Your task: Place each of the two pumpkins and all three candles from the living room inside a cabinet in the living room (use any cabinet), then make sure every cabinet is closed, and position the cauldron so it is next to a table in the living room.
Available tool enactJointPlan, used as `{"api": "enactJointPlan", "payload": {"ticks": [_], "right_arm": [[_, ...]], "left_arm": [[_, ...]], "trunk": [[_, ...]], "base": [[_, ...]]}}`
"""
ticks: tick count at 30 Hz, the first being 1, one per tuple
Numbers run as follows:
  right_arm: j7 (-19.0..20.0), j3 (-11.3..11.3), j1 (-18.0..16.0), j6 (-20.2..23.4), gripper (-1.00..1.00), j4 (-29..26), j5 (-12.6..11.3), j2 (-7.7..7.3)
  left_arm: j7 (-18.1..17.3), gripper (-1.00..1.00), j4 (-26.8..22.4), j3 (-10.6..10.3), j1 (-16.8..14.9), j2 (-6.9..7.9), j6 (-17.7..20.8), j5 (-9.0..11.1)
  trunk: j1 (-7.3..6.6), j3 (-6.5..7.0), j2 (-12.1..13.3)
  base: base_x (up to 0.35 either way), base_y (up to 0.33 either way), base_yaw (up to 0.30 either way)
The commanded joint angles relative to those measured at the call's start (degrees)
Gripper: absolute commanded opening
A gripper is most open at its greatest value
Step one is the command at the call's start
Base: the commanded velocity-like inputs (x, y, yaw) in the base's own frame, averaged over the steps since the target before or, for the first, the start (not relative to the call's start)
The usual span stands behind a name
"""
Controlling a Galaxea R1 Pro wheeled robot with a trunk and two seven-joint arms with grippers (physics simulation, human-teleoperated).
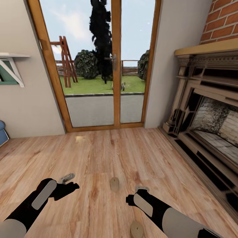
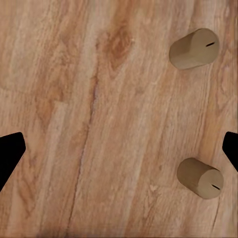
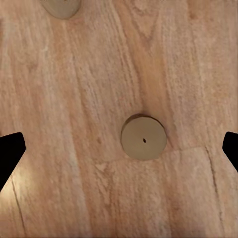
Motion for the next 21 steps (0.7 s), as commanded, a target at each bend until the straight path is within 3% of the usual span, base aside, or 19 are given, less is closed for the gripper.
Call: {"api": "enactJointPlan", "payload": {"ticks": [1, 5, 9, 17, 21], "right_arm": [[-0.38, 0.34, -0.08, 0.12, 1.00, -0.06, -0.32, -0.03], [-0.32, 0.34, -0.08, 0.05, 1.00, 0.13, -0.38, -0.03], [-0.30, 0.34, -0.08, 0.03, 1.00, 0.23, -0.39, -0.03], [-0.30, 0.41, -0.08, -0.58, 1.00, 0.25, -0.32, -0.03], [-0.30, 0.42, -0.08, -0.81, 1.00, 0.25, -0.30, -0.03]], "left_arm": [[0.57, 1.00, -0.60, -0.17, -0.03, 0.17, 0.26, 1.38], [0.71, 1.00, -2.34, -0.10, -0.02, 0.56, 4.87, 6.22], [0.69, 1.00, -2.63, -0.06, -0.02, 0.71, 6.30, 7.46], [0.53, 1.00, -2.45, -0.01, -0.02, 0.77, 6.68, 7.95], [0.50, 1.00, -2.47, 0.77, -0.02, 1.58, 6.82, 12.17]], "trunk": [[0.00, -0.06, -0.03], [0.00, -0.06, -0.03], [0.44, -0.42, -0.83], [2.19, -1.85, -4.04], [3.07, -2.57, -5.64]], "base": [[0.017, 0.016, 0.000], [0.006, 0.005, 0.000], [0.000, 0.000, 0.000], [0.000, 0.000, 0.000], [0.000, 0.000, 0.000]]}}
